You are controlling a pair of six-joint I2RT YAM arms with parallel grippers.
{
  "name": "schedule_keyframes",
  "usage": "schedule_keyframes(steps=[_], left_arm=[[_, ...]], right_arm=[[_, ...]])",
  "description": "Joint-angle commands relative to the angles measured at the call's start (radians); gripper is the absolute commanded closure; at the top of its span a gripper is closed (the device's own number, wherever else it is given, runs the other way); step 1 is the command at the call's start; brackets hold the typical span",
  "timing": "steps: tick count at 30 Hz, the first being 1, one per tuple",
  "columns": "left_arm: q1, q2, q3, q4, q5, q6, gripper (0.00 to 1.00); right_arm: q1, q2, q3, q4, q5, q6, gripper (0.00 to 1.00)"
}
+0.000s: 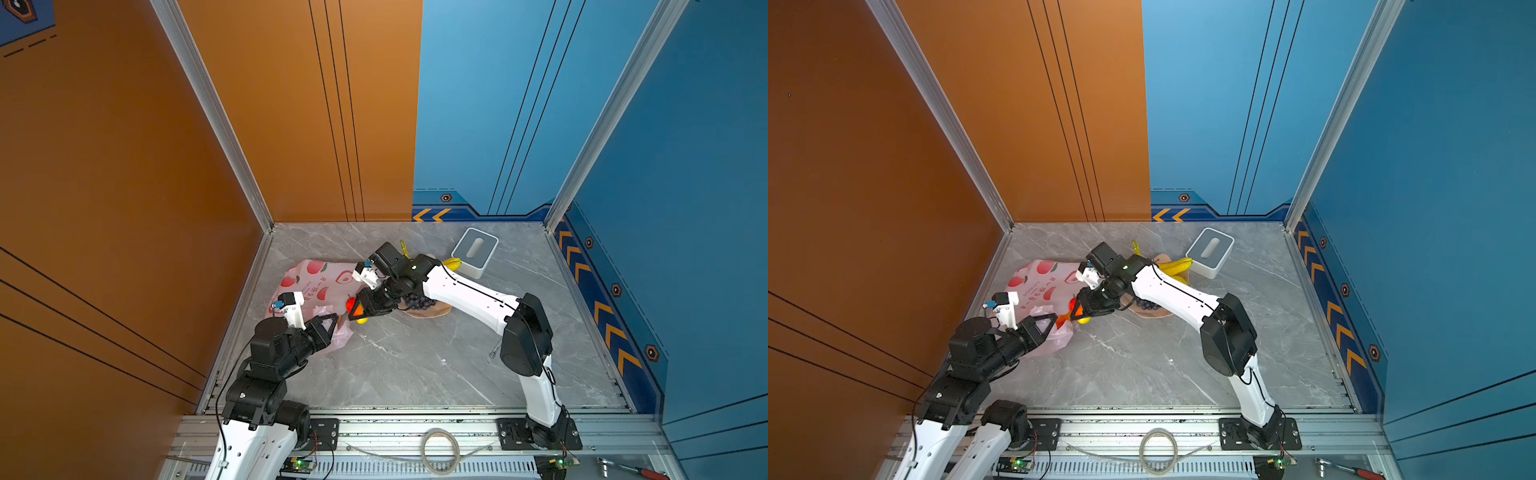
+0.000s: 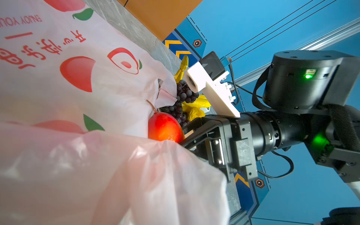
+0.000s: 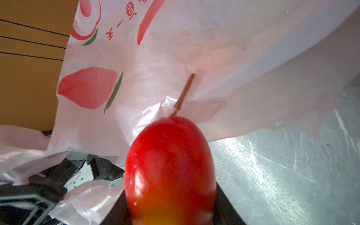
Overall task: Place the fruits into the plastic bag
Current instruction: Place the fruit in the plastic bag.
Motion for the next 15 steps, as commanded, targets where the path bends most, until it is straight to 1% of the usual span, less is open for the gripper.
schedule_keyframes(steps=[1, 6, 15], left_arm=[[0.008, -0.017, 0.024, -0.019, 0.004, 0.024, 1.00], [0.009, -0.032, 0.033, -0.037, -0.009, 0.036, 1.00], [0.009, -0.041, 0.036, -0.045, -0.017, 0.038, 1.00]], right_arm=[[0.024, 0.029, -0.014, 0.002, -0.021, 0.011, 0.68], [0.047, 0.039, -0.036, 0.003, -0.023, 0.012, 0.67], [0.070, 0.023, -0.128, 0.020, -0.022, 0.019, 0.67]])
